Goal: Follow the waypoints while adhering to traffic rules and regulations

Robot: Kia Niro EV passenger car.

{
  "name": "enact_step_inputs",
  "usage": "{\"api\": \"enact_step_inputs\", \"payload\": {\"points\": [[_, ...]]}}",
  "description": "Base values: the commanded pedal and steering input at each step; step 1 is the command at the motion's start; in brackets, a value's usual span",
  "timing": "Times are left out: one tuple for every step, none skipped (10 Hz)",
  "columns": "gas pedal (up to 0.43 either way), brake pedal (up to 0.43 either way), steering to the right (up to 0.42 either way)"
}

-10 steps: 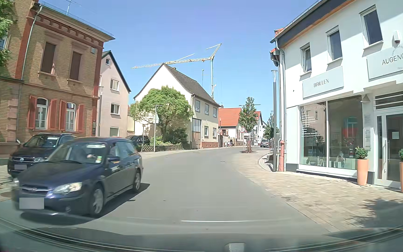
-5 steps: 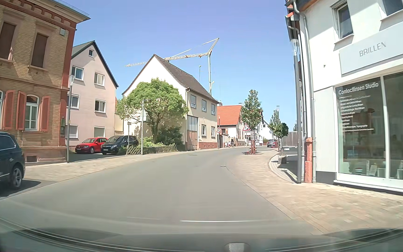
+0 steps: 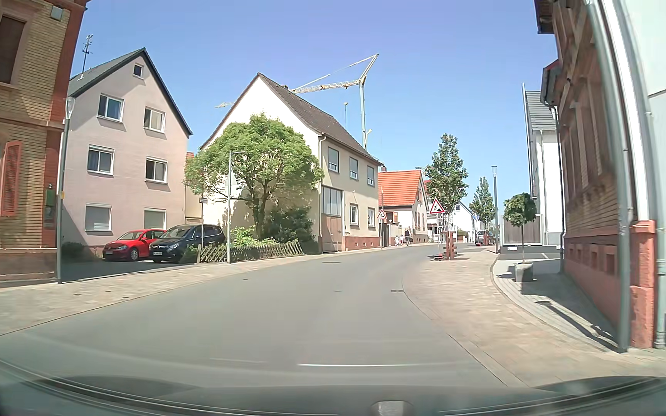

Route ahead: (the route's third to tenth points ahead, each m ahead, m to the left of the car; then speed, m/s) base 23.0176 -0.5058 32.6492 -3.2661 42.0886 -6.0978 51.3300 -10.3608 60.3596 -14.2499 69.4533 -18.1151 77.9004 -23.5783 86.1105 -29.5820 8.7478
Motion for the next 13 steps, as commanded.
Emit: {"api": "enact_step_inputs", "payload": {"points": [[0.0, 0.03, -0.038], [0.0, 0.03, -0.033], [0.0, 0.03, -0.024], [0.008, 0.03, -0.013], [0.028, 0.03, -0.004], [0.028, 0.03, 0.01], [0.028, 0.03, 0.018], [0.039, 0.03, 0.029], [0.047, 0.03, 0.041], [0.059, 0.03, 0.05], [0.067, 0.03, 0.062], [0.067, 0.03, 0.07], [0.079, 0.03, 0.073]]}}
